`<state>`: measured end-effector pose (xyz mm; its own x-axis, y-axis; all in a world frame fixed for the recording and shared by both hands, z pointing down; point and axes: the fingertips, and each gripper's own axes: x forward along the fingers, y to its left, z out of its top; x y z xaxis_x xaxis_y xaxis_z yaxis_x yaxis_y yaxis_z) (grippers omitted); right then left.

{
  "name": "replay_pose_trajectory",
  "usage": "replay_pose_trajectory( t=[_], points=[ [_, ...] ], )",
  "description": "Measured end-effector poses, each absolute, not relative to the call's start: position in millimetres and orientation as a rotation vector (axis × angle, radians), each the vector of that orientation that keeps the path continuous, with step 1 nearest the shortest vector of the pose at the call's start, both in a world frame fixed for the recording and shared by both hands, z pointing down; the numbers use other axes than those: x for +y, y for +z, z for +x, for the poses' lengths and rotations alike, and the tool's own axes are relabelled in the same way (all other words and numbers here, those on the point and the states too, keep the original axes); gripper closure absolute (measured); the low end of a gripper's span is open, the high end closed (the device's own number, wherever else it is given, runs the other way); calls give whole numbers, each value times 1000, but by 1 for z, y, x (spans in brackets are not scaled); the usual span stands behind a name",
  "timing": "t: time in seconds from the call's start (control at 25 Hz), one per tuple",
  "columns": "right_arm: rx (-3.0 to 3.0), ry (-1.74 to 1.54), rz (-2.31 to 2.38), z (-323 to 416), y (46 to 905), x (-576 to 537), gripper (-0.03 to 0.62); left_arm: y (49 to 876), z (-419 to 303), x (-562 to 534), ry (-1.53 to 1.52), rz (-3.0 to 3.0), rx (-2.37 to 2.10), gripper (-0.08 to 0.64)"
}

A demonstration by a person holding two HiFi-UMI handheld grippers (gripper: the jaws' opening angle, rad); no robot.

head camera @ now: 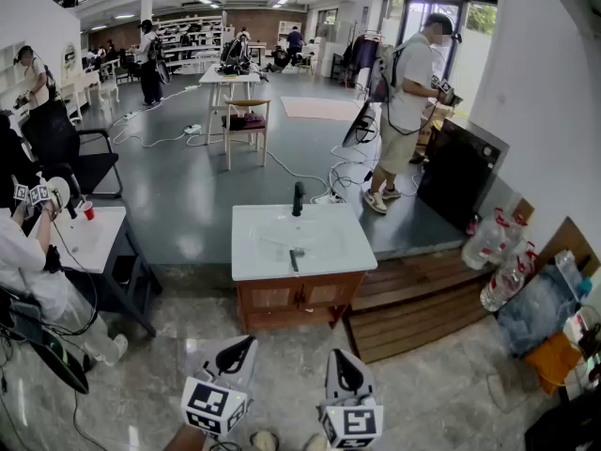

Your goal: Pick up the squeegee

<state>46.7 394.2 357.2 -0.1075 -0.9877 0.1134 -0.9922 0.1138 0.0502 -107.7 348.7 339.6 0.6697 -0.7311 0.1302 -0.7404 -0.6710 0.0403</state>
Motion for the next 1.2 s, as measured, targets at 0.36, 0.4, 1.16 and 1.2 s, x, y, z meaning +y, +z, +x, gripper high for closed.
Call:
replay_pose_trajectory(
  t=[0.36, 0.4, 1.16, 1.2],
  points=[
    [-2207, 91, 2030, 34, 359, 388, 595, 345, -121, 338, 165, 2787, -1220, 558],
    [-2198, 108, 2020, 31, 358, 386, 595, 346, -122, 337, 164, 2784, -1219, 558],
    [-2297, 99, 1953, 40, 376, 285, 595, 355, -116, 247, 173, 2729, -1307, 558],
    [-2303, 103, 1957, 43, 375, 276, 595, 356, -113, 238, 174, 2728, -1308, 557]
  ],
)
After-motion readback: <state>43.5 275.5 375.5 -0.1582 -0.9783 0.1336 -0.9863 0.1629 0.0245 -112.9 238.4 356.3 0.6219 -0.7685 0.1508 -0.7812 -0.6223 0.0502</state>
